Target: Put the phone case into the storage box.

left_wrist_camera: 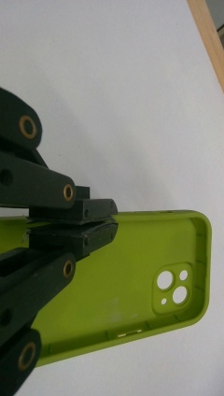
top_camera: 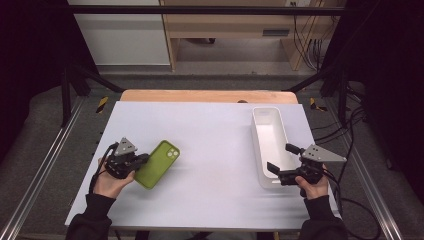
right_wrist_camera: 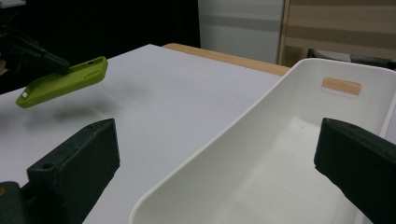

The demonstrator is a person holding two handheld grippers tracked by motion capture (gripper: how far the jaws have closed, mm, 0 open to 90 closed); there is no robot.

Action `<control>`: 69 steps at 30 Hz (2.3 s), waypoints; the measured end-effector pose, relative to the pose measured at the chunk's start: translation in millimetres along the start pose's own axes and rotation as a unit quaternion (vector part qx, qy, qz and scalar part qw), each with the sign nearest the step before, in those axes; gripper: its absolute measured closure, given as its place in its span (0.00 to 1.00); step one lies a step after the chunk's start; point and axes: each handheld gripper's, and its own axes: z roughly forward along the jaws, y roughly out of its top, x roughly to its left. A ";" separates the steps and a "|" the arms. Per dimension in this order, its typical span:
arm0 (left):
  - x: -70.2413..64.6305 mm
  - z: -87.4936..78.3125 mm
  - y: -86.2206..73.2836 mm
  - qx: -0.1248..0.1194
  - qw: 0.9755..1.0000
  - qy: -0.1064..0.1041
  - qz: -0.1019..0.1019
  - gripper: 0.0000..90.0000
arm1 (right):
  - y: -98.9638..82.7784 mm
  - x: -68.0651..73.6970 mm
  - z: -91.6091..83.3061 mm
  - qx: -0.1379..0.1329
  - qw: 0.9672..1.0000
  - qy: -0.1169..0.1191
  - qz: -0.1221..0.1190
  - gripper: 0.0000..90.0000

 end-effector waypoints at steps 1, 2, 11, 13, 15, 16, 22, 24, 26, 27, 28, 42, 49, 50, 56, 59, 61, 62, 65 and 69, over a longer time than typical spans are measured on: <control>-2.3 -0.9 1.3 -0.004 1.000 0.001 0.003 0.97 | 0.3 0.6 0.1 0.000 1.000 0.002 0.000 0.00; -3.4 -1.6 2.1 -0.004 1.000 0.003 0.005 0.97 | 0.6 0.9 0.2 0.000 1.000 0.002 0.000 0.00; -15.7 -5.9 8.8 -0.018 1.000 0.006 0.018 0.97 | 2.5 2.8 0.2 -0.002 1.000 0.005 -0.002 0.00; -18.6 -6.6 10.1 -0.021 1.000 0.006 0.021 0.97 | 3.1 3.4 0.4 -0.002 1.000 0.006 -0.003 0.00; -21.5 -7.4 11.5 -0.022 0.999 0.006 0.026 0.97 | 3.8 4.5 0.7 -0.002 1.000 0.006 -0.003 0.00; -22.9 -7.7 12.1 -0.022 0.999 0.006 0.028 0.97 | 4.2 4.9 1.1 -0.002 1.000 0.006 -0.004 0.00; -30.5 -8.4 14.9 -0.025 0.999 0.006 0.039 0.97 | 5.9 7.5 2.5 0.000 1.000 0.004 -0.005 0.00; -33.7 -8.8 16.0 -0.028 0.999 0.006 0.042 0.97 | 6.1 7.9 2.8 0.000 1.000 0.004 -0.006 0.00; -38.4 -9.3 17.6 -0.032 0.998 0.006 0.046 0.97 | 6.8 9.5 3.6 0.001 1.000 0.003 -0.008 0.00; -39.7 -9.4 18.2 -0.033 0.998 0.007 0.049 0.97 | 7.0 9.8 3.9 0.001 1.000 0.003 -0.010 0.00; -40.9 -9.4 18.6 -0.033 0.998 0.007 0.051 0.97 | 7.4 10.5 4.3 0.002 1.000 0.004 -0.010 0.00; -53.9 -10.9 23.4 -0.045 0.996 0.015 0.073 0.97 | 13.2 19.7 8.7 0.007 1.000 0.015 -0.015 0.00; -63.0 -13.0 26.9 -0.051 0.996 0.017 0.078 0.97 | 16.8 24.3 10.8 0.008 1.000 0.022 -0.020 0.00; -64.1 -13.1 27.4 -0.052 0.995 0.017 0.079 0.97 | 17.4 24.9 10.8 0.007 0.999 0.024 -0.020 0.00; -69.5 -14.0 29.5 -0.055 0.995 0.020 0.084 0.97 | 19.6 29.1 13.0 0.008 0.999 0.030 -0.022 0.00; -71.9 -14.4 30.5 -0.057 0.994 0.020 0.086 0.97 | 20.2 31.3 14.9 0.010 0.999 0.033 -0.023 0.00; -73.5 -14.6 31.0 -0.059 0.994 0.020 0.088 0.97 | 20.7 32.8 15.9 0.011 0.999 0.035 -0.024 0.00; -73.5 -14.6 31.0 -0.059 0.994 0.020 0.088 0.97 | 20.7 32.8 15.9 0.011 0.999 0.035 -0.024 0.00; -76.6 -14.8 31.9 -0.060 0.994 0.020 0.090 0.97 | 21.5 35.6 17.9 0.013 0.999 0.039 -0.024 0.00; -79.2 -14.9 32.4 -0.062 0.994 0.020 0.093 0.97 | 22.0 37.6 19.6 0.014 0.999 0.042 -0.024 0.00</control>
